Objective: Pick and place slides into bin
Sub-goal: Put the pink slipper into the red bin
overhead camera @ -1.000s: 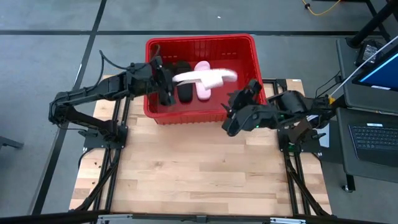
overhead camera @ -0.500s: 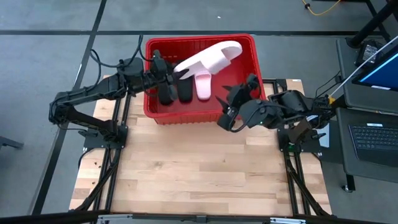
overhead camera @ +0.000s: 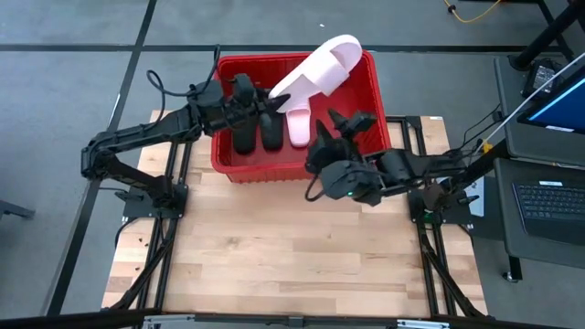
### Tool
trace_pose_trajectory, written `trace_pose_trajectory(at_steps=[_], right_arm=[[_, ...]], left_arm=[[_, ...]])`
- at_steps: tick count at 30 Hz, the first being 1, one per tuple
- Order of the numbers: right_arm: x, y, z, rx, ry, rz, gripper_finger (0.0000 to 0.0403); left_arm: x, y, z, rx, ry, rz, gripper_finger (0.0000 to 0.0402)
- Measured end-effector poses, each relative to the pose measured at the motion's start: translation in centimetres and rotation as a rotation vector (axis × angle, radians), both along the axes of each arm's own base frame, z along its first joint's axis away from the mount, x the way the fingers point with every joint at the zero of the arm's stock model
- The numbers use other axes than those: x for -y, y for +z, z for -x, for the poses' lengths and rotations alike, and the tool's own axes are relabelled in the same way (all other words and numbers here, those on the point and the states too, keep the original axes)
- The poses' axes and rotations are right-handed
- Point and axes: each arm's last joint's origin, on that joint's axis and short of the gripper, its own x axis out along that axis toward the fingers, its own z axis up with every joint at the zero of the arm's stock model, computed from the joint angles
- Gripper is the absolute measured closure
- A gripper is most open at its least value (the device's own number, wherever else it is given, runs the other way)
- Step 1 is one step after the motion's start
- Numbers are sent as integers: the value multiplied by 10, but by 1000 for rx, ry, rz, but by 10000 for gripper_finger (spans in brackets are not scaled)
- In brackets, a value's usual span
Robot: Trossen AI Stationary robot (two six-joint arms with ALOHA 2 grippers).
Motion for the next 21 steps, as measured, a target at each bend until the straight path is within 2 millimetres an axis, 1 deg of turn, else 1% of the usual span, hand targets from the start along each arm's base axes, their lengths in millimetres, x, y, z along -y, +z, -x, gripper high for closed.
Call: trace_pose_trajectory(at_steps=[6, 8, 11, 14, 21], right_arm=[[6, -9, -10, -43, -53, 37, 212], [8, -7, -11, 0, -69, 26, 212], [10, -2, -7, 84, -84, 0, 212], [12, 4, -1, 130, -96, -8, 212], [15, 9, 2, 171, -112, -15, 212]], left_arm=[[0, -1, -8, 44, -51, 25, 343], [1, -3, -10, 36, -57, 28, 343], [3, -4, -11, 28, -63, 31, 343], [5, -3, -10, 36, -70, 29, 343], [11, -1, -12, 55, -120, 29, 343]])
